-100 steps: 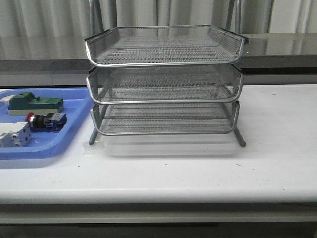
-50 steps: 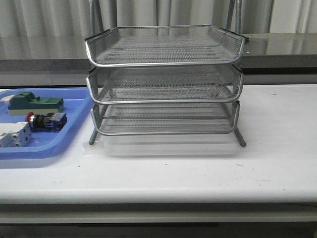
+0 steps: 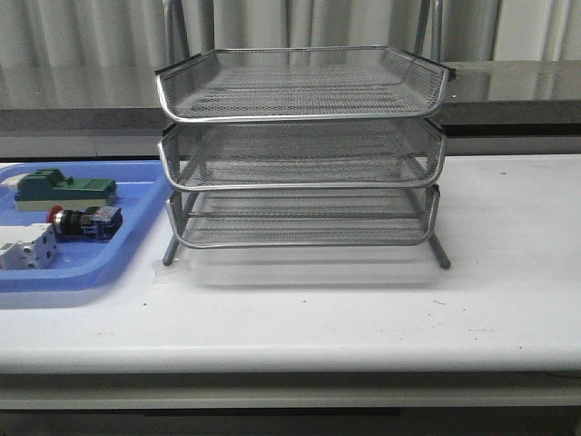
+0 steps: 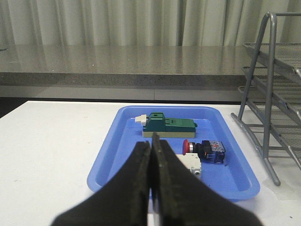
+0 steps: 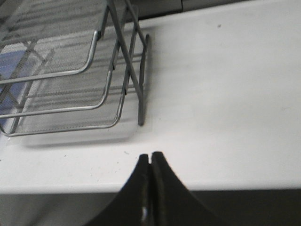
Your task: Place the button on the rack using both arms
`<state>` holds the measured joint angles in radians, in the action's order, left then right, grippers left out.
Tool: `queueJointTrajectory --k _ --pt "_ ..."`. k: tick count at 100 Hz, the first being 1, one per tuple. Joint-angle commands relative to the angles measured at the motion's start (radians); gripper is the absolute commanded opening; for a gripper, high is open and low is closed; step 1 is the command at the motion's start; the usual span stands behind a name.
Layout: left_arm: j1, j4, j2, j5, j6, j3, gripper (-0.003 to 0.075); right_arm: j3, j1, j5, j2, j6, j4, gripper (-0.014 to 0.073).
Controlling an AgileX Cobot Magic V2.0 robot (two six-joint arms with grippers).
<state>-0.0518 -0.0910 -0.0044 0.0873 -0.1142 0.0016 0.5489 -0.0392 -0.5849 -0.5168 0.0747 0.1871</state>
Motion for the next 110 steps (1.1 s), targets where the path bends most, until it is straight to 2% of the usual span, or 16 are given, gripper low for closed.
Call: queueJointTrajectory --k 1,35,51,60,75,82,110 --pt "0.002 0.005 -0.034 -0.077 -0.008 0.046 -0.0020 0.080 0.007 0.014 -0.110 -0.004 0.061 -0.0060" --pt "0.002 0.005 -0.034 -0.077 -0.008 0.046 -0.0020 0.088 0.007 0.088 -0.368 -0.005 0.369 -0.0060" --pt "0.002 0.005 -0.034 -0.077 -0.008 0.046 -0.0020 0.088 0.007 0.132 -0.461 -0.005 0.467 -0.0046" --pt "0.002 0.005 -0.034 -0.077 -0.008 0.046 -0.0020 0.088 0.007 0.144 -0.498 -0.006 0.523 0.0035" --pt "0.002 0.005 -0.034 -0.077 -0.008 0.046 -0.0020 0.088 -0.013 0.169 -0.533 -0.054 0.605 0.0289" --pt "0.002 0.005 -0.034 -0.077 -0.008 0.046 -0.0020 0.088 -0.027 0.201 -0.546 -0.082 0.641 0.0366" --pt "0.002 0.005 -0.034 -0.077 -0.008 0.046 -0.0020 0.089 -0.081 0.325 -0.631 -0.222 0.830 0.0381"
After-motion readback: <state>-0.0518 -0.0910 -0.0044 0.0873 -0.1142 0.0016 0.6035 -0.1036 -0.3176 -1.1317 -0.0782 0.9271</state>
